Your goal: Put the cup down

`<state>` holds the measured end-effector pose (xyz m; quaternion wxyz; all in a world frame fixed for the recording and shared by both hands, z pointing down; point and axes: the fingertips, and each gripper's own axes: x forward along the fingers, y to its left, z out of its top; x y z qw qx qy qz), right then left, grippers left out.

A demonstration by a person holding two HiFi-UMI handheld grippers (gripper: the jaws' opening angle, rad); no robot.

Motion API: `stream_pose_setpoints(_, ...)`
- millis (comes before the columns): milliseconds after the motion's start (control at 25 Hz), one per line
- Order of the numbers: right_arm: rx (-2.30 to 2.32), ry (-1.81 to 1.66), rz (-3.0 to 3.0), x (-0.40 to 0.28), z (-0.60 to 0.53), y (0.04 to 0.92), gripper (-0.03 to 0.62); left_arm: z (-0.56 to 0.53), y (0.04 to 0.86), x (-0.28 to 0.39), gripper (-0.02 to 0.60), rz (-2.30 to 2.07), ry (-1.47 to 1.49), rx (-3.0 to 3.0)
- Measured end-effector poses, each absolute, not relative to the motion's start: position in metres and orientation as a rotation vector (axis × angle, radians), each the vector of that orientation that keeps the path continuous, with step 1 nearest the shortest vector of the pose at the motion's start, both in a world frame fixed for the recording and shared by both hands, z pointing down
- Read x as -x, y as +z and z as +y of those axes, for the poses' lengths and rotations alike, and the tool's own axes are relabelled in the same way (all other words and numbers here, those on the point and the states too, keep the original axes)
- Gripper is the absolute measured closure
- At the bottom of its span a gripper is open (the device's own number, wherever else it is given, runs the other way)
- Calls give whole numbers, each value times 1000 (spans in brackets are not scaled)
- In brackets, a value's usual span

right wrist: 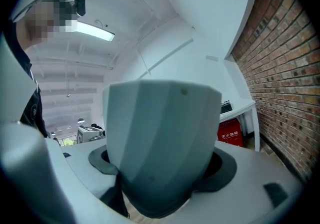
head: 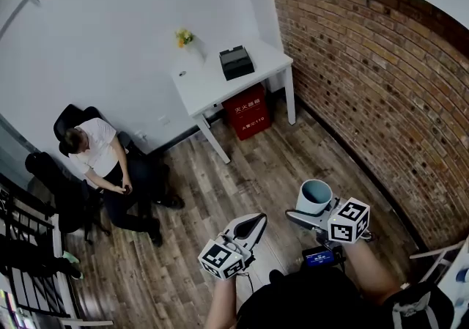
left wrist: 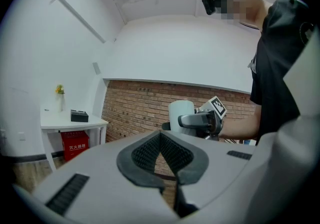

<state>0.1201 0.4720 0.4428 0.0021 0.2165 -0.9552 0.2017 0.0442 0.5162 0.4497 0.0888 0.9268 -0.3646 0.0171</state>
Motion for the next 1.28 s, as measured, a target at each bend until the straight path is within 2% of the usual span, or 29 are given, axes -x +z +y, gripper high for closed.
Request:
stream_pose_setpoints(880, -709, 749, -2985, -195, 426, 468, 198, 472, 459, -108, 574, -1068, 61, -2711)
stream_pose_setpoints(1280, -756, 822, -2953, -204, 382, 487, 197, 425, 475, -105, 573, -1068, 97, -2684)
